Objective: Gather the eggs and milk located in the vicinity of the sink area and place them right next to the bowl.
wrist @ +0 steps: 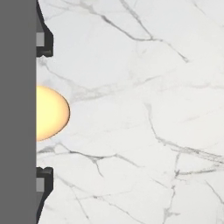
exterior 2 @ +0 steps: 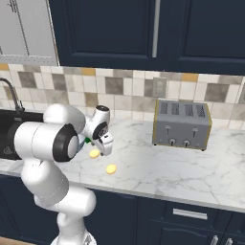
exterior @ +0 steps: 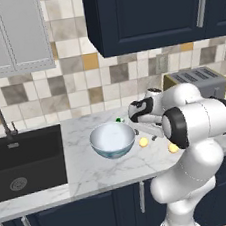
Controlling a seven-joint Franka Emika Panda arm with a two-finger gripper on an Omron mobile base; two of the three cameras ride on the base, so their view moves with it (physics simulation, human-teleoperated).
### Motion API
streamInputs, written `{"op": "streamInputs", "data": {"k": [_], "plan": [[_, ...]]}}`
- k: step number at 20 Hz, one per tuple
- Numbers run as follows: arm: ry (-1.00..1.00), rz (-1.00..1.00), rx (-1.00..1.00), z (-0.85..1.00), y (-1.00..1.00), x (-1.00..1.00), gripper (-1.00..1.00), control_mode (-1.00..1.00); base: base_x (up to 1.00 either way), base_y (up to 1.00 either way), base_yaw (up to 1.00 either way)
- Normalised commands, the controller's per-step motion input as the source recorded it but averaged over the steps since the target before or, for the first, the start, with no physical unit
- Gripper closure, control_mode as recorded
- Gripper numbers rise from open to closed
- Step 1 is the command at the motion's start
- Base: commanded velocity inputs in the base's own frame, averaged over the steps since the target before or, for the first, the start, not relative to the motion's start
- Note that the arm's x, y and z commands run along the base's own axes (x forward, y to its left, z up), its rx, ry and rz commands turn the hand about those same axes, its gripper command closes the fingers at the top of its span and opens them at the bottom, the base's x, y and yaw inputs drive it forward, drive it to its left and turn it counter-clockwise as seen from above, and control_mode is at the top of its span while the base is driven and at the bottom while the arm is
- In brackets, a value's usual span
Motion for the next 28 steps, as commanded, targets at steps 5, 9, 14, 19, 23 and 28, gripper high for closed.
{"op": "streamInputs", "data": {"k": [5,9,14,19,23,28], "plan": [[0.00,0.00,0.02,-0.14,0.00,-0.06,-1.00,-1.00,0.00,0.00,0.00],[0.00,-0.08,0.10,-0.13,-0.08,-0.01,-1.00,-1.00,0.00,0.00,0.00],[0.00,-0.10,0.08,-0.05,-0.03,0.00,-1.00,-1.00,0.00,0.00,0.00],[0.03,0.00,0.00,-0.01,0.11,-0.01,-1.00,-1.00,0.00,0.00,0.00],[0.07,0.00,0.00,0.00,0.00,-0.05,-1.00,-1.00,0.00,0.00,0.00],[0.04,-0.02,0.00,-0.02,0.00,-0.03,1.00,-1.00,0.00,0.00,0.00]]}}
